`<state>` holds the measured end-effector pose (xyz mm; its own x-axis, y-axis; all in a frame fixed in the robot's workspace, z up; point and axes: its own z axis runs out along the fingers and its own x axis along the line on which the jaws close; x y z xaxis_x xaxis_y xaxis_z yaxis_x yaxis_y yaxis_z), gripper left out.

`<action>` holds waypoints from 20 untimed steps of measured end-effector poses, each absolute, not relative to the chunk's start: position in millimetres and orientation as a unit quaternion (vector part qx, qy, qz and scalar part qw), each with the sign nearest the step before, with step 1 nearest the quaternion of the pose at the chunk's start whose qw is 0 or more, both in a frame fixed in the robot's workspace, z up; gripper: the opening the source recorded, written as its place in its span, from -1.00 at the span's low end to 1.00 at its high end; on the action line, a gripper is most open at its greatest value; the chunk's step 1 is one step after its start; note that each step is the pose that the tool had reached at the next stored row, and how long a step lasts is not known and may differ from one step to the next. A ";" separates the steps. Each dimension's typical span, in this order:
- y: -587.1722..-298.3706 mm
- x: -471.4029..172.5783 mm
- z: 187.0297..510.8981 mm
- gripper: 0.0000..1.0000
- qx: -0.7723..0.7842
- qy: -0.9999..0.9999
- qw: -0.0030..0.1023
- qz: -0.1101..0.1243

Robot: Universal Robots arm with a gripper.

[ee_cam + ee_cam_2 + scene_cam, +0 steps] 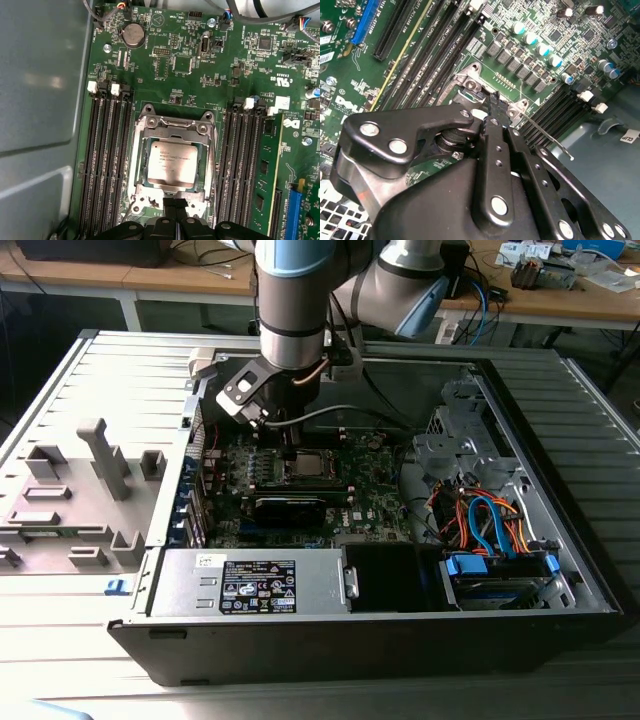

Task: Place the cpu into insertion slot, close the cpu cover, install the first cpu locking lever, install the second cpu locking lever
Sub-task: 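Close the cpu cover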

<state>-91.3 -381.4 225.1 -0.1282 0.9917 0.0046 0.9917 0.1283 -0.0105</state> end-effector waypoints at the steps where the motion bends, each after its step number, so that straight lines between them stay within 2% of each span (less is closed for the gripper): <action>1: -381.4 -91.4 224.7 -0.79 -0.660 -0.751 0.005 0.002; 20: -381.3 -95.4 217.7 -0.79 -0.660 -0.751 0.005 0.002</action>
<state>-95.4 -381.3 217.7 -0.1281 0.9918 0.0047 0.9917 0.1281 -0.0105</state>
